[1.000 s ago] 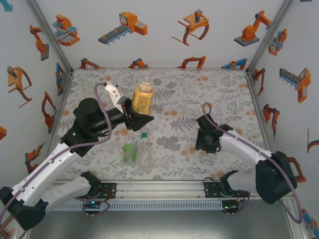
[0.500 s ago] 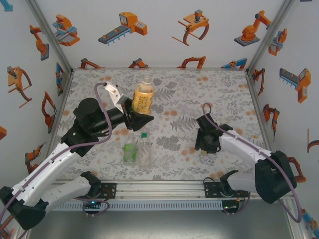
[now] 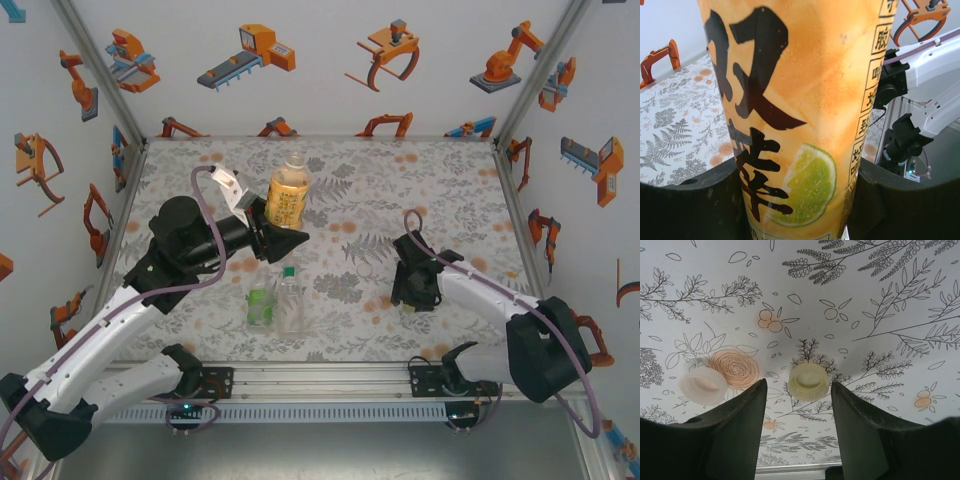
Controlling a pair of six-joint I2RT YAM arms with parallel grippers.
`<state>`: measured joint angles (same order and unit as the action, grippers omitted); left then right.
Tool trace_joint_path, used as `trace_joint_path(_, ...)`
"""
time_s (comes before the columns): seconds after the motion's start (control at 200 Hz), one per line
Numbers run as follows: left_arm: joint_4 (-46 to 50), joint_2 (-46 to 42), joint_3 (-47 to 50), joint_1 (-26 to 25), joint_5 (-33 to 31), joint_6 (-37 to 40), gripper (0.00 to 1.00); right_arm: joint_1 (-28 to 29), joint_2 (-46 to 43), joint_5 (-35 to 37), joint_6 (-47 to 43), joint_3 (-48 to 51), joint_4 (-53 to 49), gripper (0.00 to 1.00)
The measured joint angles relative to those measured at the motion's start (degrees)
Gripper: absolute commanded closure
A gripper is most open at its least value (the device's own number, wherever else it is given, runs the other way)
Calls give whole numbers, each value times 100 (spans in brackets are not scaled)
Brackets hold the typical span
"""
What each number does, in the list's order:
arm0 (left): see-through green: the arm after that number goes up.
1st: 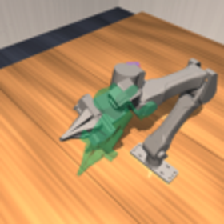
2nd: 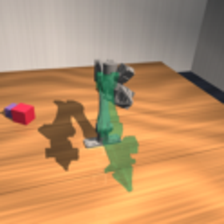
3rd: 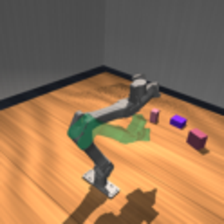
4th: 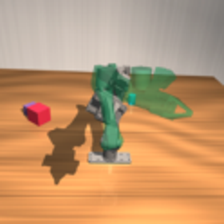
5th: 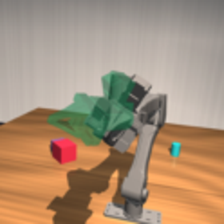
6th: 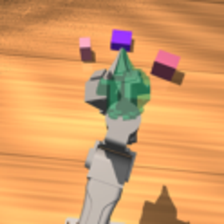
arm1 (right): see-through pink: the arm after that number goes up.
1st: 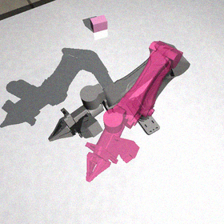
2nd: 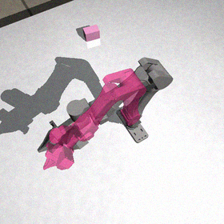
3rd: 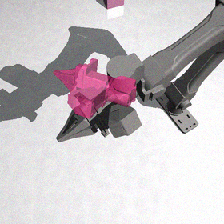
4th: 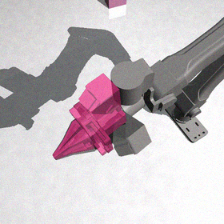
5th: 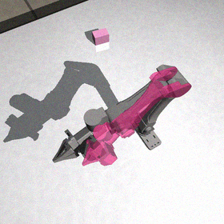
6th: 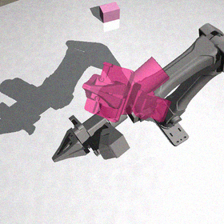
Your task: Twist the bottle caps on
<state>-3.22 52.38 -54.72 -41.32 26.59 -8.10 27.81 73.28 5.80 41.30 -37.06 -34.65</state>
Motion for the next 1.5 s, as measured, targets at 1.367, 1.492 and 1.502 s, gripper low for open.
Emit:
trace_joint_path(1.367,-17,37,9,0,-24,0,100,-7,76,17,-42,-81,-31,48)
trace_joint_path(1.492,-17,42,11,0,-24,0,100,-11,76,11,-42,-24,15,48)
trace_joint_path(1.502,-17,42,11,0,-24,0,100,-11,76,13,-42,-15,22,48)
